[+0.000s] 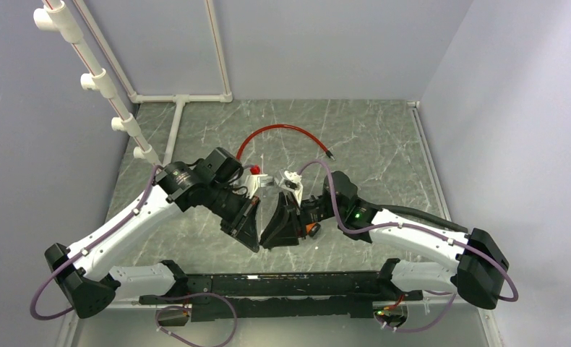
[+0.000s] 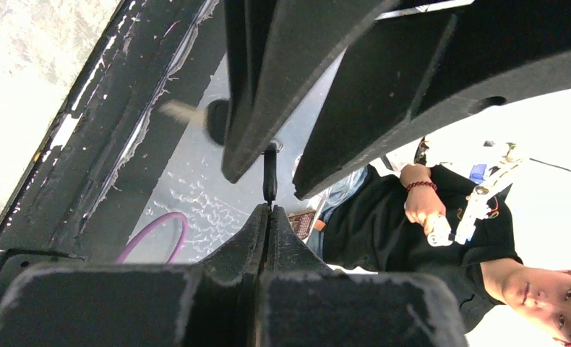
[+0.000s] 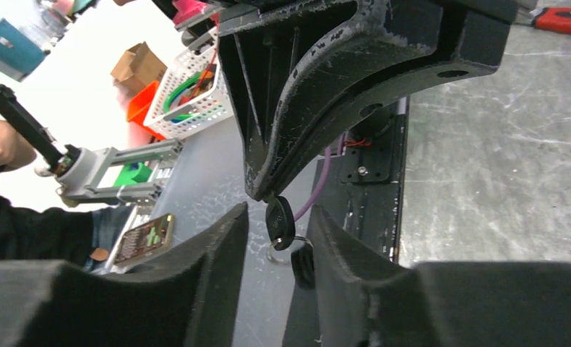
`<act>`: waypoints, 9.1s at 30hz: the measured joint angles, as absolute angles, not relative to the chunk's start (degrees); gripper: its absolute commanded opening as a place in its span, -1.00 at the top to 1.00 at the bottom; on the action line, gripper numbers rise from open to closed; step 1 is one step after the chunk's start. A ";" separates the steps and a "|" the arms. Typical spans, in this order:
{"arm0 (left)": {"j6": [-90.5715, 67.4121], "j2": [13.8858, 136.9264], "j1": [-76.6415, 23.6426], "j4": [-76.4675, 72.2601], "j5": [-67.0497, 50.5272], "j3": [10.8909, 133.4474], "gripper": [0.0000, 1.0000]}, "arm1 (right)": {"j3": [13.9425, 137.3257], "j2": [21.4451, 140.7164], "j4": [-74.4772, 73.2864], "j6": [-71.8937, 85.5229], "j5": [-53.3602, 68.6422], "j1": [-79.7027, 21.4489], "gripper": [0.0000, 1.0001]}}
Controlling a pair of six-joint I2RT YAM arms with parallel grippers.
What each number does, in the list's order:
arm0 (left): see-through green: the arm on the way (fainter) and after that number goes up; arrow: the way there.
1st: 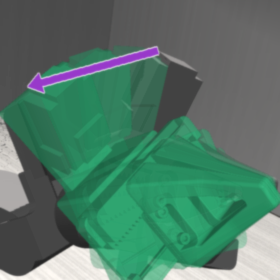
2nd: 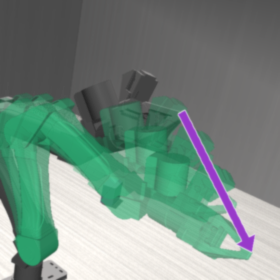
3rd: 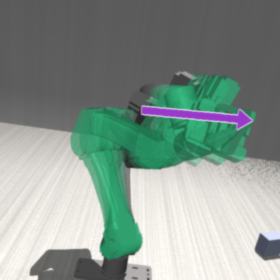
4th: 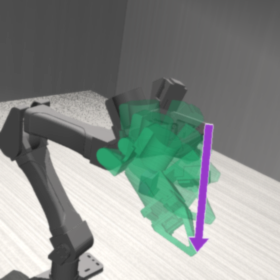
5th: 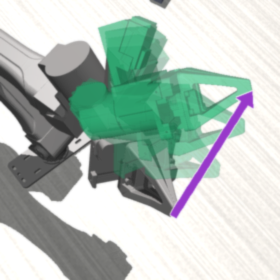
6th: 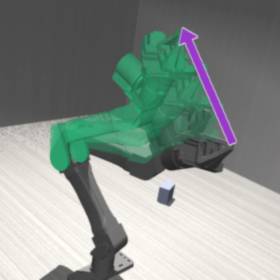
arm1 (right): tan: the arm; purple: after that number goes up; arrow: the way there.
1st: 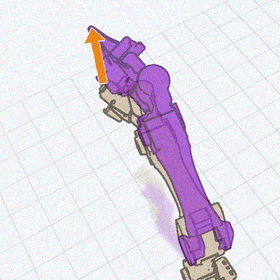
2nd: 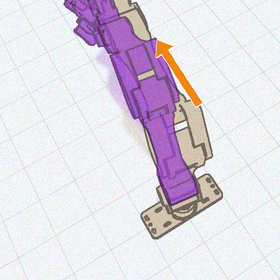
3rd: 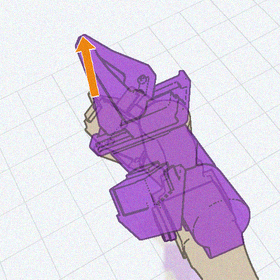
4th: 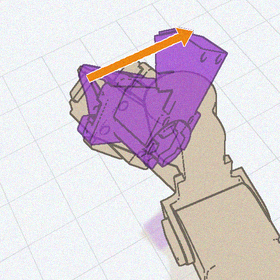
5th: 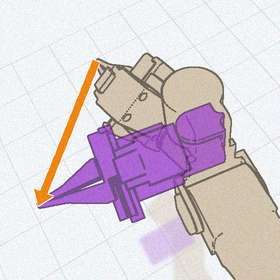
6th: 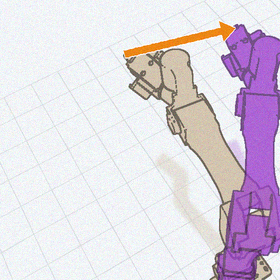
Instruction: Unlock with the key
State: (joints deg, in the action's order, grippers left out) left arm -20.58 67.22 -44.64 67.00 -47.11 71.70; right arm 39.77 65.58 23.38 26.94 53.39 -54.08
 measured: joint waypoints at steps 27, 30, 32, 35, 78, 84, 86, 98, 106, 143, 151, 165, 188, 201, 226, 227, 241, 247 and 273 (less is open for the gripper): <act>-22.20 65.73 -45.71 63.79 -40.32 71.59 -0.99 | 36.29 60.77 22.52 29.10 50.68 -54.24 1.00; -22.74 64.84 -45.69 63.20 -37.10 71.59 -0.99 | 36.27 57.41 16.73 28.56 39.86 -54.22 1.00; -23.46 64.38 -45.69 63.20 -34.09 71.59 -0.97 | 36.56 55.40 10.26 28.91 28.40 -54.08 1.00; -25.69 64.53 -45.69 62.50 -28.82 71.24 -0.86 | 37.43 53.54 -1.41 31.09 8.47 -53.93 1.00; -86.35 119.26 -55.77 56.88 -2.26 95.15 -0.59 | 39.77 22.70 -45.36 50.63 -54.96 -51.77 1.00; -88.55 122.91 -57.98 58.50 -0.95 99.31 -0.60 | 39.66 22.48 -44.95 50.35 -54.70 -51.77 1.00; -89.23 123.44 -58.33 58.72 -0.27 99.37 -0.55 | 39.62 22.33 -44.82 50.09 -54.35 -51.79 1.00; -90.26 126.06 -58.30 58.39 0.69 99.11 -0.35 | 38.87 21.30 -43.99 49.45 -53.45 -51.83 1.00; -89.01 125.75 -57.65 57.34 -1.89 98.15 1.00 | 38.81 21.32 -43.59 49.25 -53.41 -51.96 1.00; -77.36 77.17 -25.93 -0.43 -33.82 48.34 1.00 | 34.04 34.89 -7.60 36.45 -16.43 -52.18 1.00; -80.93 79.20 -25.78 -7.38 -42.85 48.34 1.00 | 35.00 37.87 -6.35 36.47 -14.44 -53.01 1.00; -82.15 79.72 -25.67 -9.56 -46.30 48.34 1.00 | 36.23 41.74 -5.96 36.32 -16.95 -61.63 1.00; -76.01 77.60 -25.63 0.47 -37.78 49.10 1.00 | 44.14 54.43 -6.15 36.25 -26.37 -65.21 1.00; -75.61 77.60 -25.58 1.28 -36.53 49.71 1.00 | 46.46 59.05 -7.68 38.94 -29.50 -65.30 1.00; -75.59 77.60 -25.56 1.43 -35.66 49.71 1.00 | 47.92 64.18 -7.68 39.44 -31.64 -65.32 1.00; -75.59 77.60 -25.56 1.48 -35.64 49.71 1.00 | 47.94 64.23 -7.68 39.42 -31.73 -65.32 1.00; -75.57 77.60 -25.58 1.58 -34.92 49.71 1.00 | 48.86 65.21 -7.64 38.50 -33.19 -65.41 1.00; -75.57 77.60 -25.58 1.56 -34.54 49.71 1.00 | 49.78 66.70 -7.64 38.26 -33.91 -65.41 1.00; -76.71 75.59 -25.21 4.75 -24.77 47.83 1.00 | 55.59 78.85 -6.33 35.94 -41.80 -67.96 1.00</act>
State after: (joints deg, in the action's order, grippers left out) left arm -76.71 75.59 -25.21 4.75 -24.77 47.83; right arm 55.59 78.85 -6.33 35.94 -41.80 -67.96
